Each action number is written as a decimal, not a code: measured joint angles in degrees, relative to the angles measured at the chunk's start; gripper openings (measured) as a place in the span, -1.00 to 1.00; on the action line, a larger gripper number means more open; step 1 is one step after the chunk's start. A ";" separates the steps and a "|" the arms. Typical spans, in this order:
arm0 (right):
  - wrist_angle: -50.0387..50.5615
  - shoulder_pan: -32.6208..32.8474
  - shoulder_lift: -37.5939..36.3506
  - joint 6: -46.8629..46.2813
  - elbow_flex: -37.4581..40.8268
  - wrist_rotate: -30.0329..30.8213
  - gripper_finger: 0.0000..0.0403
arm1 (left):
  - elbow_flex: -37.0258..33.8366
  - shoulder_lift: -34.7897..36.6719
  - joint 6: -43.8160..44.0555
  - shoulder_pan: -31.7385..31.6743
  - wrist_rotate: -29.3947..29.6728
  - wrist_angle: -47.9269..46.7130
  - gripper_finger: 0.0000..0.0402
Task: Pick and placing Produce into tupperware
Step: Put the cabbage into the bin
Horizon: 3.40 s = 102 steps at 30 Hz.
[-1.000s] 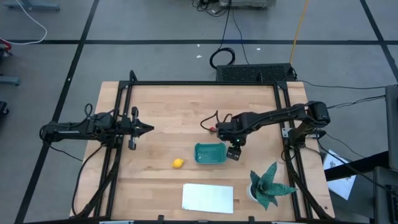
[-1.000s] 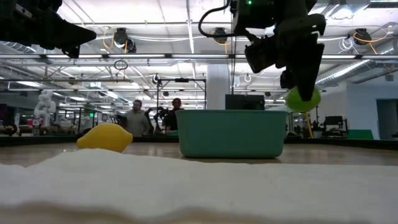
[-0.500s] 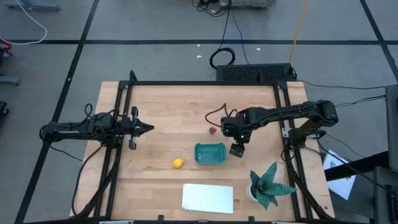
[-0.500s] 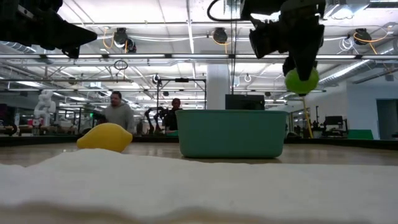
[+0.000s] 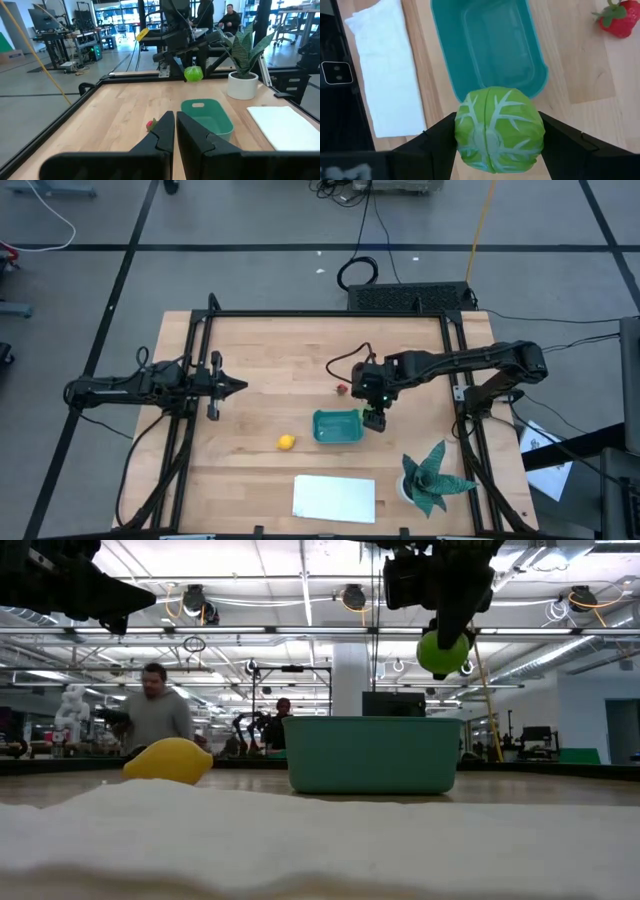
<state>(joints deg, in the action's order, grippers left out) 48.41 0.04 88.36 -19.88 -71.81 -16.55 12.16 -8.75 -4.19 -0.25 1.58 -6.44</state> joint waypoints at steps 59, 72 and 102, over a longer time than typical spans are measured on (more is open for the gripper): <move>-2.86 -4.47 18.91 12.96 -20.61 -3.50 0.13 | 0.00 0.02 0.00 0.00 0.02 -0.28 -0.88; -6.19 -3.01 24.38 13.68 -20.61 -3.04 0.13 | 0.00 0.02 0.09 0.00 0.02 -0.31 -0.88; -8.73 1.59 25.16 12.00 -20.57 0.30 0.13 | 0.00 0.02 0.16 0.02 0.00 -0.81 -0.88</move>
<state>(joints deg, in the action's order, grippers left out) 39.68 1.63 113.52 -7.88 -92.38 -16.25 12.16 -8.73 -4.02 -0.23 1.58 -7.25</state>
